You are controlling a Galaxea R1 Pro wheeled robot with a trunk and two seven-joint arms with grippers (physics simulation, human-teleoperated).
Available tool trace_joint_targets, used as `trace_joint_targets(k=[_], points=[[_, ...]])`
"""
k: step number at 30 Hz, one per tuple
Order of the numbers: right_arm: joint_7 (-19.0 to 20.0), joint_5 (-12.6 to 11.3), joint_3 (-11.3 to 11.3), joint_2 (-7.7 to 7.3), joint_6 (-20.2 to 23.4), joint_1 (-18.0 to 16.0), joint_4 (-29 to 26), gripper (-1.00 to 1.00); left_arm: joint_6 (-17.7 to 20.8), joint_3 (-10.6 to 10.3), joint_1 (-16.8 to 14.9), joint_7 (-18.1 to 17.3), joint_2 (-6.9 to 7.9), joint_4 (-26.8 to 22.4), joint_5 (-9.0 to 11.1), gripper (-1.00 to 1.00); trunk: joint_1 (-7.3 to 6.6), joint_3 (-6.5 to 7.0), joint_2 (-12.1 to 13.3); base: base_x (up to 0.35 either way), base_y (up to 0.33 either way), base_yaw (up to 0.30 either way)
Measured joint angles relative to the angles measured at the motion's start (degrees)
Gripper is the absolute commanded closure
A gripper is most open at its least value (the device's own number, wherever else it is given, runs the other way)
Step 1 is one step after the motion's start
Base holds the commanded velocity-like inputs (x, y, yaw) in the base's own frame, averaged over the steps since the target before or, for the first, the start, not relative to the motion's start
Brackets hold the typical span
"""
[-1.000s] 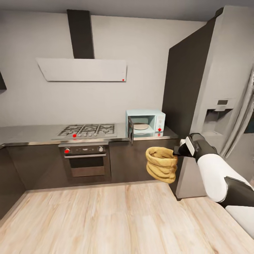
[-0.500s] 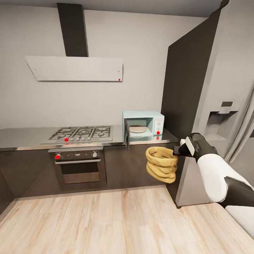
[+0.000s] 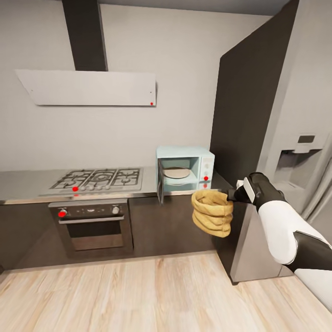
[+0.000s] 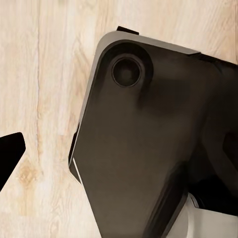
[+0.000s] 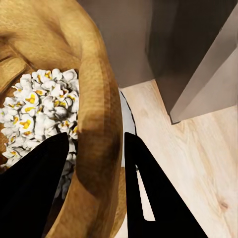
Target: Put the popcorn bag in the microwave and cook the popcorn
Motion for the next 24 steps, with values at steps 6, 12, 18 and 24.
trace_joint_targets(k=[6,12,18,24], points=[[0.20,-0.23,0.15,0.16,0.00,0.01,-0.01,1.00,0.00,0.00,0.01,0.03,0.00,0.00,0.24,-1.00,0.00,0.00,0.00,0.299,-0.104,0.000],[0.39,-0.75,0.18,1.00,-0.74,0.03,0.70,1.00,-0.03,0.00,-0.02,0.09,0.00,0.00,0.25,-1.00,0.00,0.00,0.00,0.299,-0.104,0.000],[0.40,-0.86,0.18,1.32,-0.77,0.04,0.78,1.00,0.00,0.00,0.00,0.09,0.00,0.00,0.20,-1.00,0.00,0.00,0.00,0.299,-0.104,0.000],[0.36,-0.97,0.17,1.60,-0.79,0.03,0.78,1.00,-0.01,0.00,-0.02,0.09,0.00,-0.01,0.22,-1.00,0.00,0.00,0.01,0.299,-0.104,0.000]])
